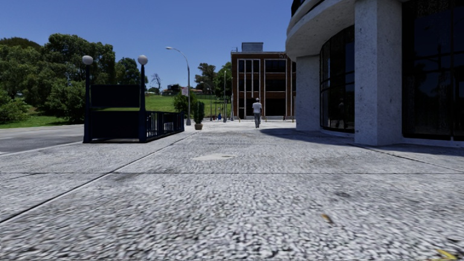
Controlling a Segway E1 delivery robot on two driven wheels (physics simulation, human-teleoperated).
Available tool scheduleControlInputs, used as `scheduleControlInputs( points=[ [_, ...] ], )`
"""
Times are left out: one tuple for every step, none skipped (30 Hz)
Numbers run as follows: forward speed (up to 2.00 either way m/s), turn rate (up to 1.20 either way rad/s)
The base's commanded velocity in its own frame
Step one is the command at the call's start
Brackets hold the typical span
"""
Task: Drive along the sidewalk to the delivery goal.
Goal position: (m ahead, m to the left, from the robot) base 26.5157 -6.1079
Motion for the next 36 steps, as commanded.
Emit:
scheduleControlInputs(
  points=[
    [2.0, 0.0],
    [2.0, 0.0],
    [2.0, 0.0],
    [2.0, 0.0],
    [2.0, 0.0],
    [2.0, 0.0],
    [2.0, 0.0],
    [2.0, 0.0],
    [2.0, 0.0],
    [2.0, 0.0],
    [2.0, 0.0],
    [2.0, 0.0],
    [2.0, 0.0],
    [2.0, 0.0],
    [2.0, 0.0],
    [2.0, 0.0],
    [2.0, 0.0],
    [2.0, 0.0],
    [2.0, 0.0],
    [2.0, 0.0],
    [2.0, 0.0],
    [2.0, 0.0],
    [2.0, 0.0],
    [2.0, 0.0],
    [2.0, 0.0],
    [2.0, 0.0],
    [2.0, 0.0],
    [2.0, 0.0],
    [2.0, 0.0],
    [2.0, 0.0],
    [2.0, 0.0],
    [2.0, 0.0],
    [2.0, 0.0],
    [2.0, 0.0],
    [2.0, 0.0],
    [2.0, 0.0]
  ],
)
